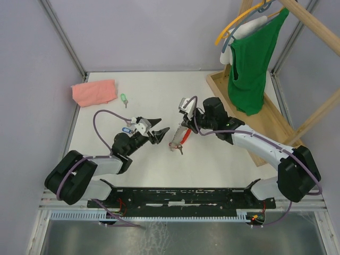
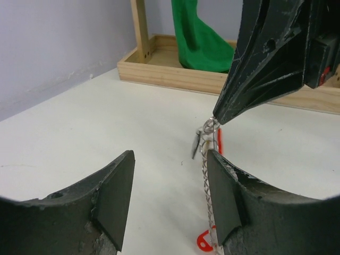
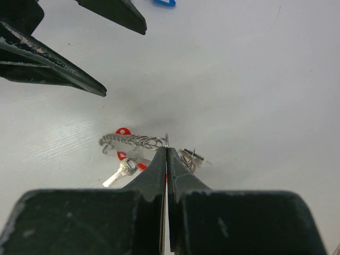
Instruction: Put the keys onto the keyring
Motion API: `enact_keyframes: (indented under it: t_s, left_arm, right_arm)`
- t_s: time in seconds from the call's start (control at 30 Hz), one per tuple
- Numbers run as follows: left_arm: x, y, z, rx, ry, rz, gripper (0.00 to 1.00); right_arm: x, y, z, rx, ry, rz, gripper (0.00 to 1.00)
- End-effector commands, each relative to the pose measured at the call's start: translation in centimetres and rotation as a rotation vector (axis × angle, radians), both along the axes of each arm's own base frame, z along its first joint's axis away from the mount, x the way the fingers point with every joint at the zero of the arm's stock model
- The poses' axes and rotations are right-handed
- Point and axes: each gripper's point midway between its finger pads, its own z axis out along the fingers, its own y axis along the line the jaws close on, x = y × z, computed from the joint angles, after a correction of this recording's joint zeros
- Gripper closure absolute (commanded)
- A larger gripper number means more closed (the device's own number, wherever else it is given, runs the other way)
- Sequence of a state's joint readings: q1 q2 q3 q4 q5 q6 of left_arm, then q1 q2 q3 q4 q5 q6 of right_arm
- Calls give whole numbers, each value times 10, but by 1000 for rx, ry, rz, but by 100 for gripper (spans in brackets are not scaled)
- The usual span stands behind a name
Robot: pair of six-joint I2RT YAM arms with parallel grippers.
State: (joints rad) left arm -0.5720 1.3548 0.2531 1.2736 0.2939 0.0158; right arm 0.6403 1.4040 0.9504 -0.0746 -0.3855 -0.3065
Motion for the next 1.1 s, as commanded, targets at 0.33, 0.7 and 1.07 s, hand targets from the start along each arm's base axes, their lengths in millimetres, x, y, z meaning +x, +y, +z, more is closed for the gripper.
enact_keyframes:
  t_s: [0.33, 0.7, 1.07]
  left_arm:
    - [-14, -28, 29, 136, -271, -287, 41]
    - [-21, -43, 8, 170, -257, -420, 51]
    - [-20, -53, -3, 190, -247, -485, 72]
  right_arm:
    - [-15, 14, 53, 146, -153, 276, 99]
    - [-29, 16, 34, 149, -120, 346, 99]
    - [-34, 16, 30, 144, -118, 382, 99]
